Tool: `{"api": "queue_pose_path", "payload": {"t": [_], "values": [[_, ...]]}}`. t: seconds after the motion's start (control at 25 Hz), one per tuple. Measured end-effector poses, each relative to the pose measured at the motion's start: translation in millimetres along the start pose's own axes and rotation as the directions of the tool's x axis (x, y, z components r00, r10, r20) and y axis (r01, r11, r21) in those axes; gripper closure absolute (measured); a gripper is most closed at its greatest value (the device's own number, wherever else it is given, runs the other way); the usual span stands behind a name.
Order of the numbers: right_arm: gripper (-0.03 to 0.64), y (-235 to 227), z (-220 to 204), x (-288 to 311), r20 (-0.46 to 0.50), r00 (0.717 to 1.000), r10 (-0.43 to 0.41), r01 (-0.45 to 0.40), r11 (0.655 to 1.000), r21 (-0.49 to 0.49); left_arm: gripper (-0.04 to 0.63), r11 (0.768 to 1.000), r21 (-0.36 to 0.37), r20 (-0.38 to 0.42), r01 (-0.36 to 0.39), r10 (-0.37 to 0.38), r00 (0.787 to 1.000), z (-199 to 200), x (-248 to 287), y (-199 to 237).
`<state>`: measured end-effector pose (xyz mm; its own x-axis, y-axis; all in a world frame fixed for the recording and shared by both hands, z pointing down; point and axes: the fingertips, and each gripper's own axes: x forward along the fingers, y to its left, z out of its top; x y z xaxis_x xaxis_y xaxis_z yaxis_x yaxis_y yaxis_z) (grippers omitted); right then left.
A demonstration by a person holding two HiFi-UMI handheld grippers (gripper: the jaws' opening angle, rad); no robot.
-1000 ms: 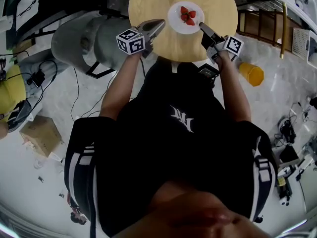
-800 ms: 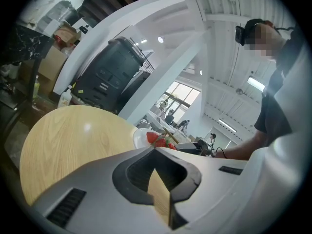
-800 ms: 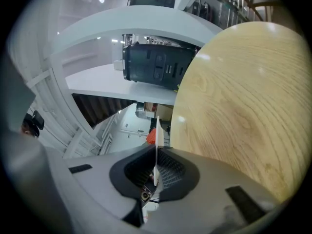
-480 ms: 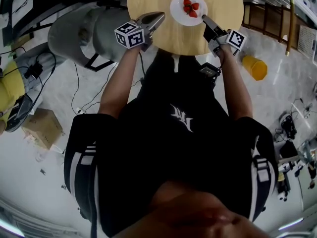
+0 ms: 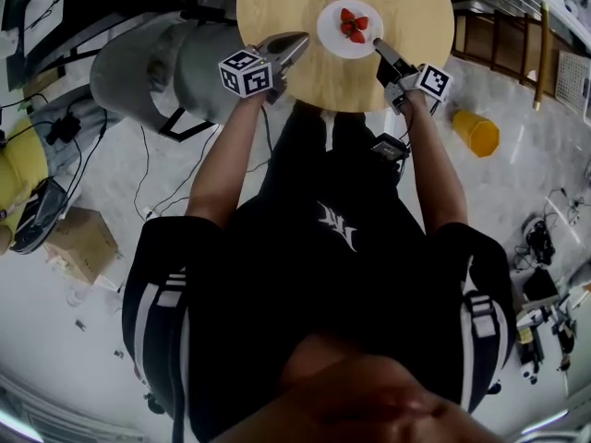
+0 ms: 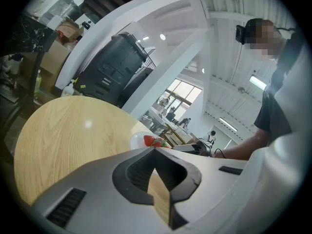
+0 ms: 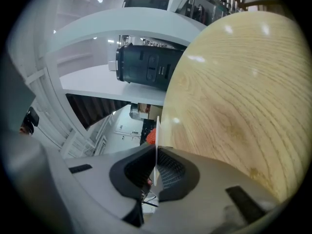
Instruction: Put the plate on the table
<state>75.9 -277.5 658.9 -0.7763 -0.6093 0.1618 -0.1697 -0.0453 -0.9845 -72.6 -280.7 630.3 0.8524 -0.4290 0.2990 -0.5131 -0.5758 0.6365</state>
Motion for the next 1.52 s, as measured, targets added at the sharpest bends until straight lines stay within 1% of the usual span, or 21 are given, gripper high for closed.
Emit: {"api": "queue_pose_path", "payload": {"t": [0.4, 0.6, 0.84, 1.52], "values": [[0.603, -20.0, -1.4, 6.1, 0.013, 0.999, -0.039, 0.039, 0.999, -0.007, 0.594, 1.000, -0.016, -0.021, 0.003, -0.003, 1.000, -15.6, 3.5, 6.7], [0.603, -23.5, -0.6, 9.9, 0.016, 0.999, -0.046, 0.047, 0.999, -0.003, 0.594, 1.000, -0.019, -0.028, 0.008, -0.008, 1.000, -16.9, 7.6, 6.0], [0.603, -28.7, -0.8, 11.7, 0.008, 0.998, -0.062, 0.062, 0.998, -0.027, 0.594, 1.000, -0.012, -0.035, 0.012, -0.012, 0.999, -17.7, 11.4, 5.5], [0.603, -39.8, -1.3, 11.3, 0.013, 0.996, -0.084, 0.084, 0.996, -0.029, 0.594, 1.000, -0.019, -0.041, 0.015, -0.015, 0.999, -24.0, 15.6, 3.9]]}}
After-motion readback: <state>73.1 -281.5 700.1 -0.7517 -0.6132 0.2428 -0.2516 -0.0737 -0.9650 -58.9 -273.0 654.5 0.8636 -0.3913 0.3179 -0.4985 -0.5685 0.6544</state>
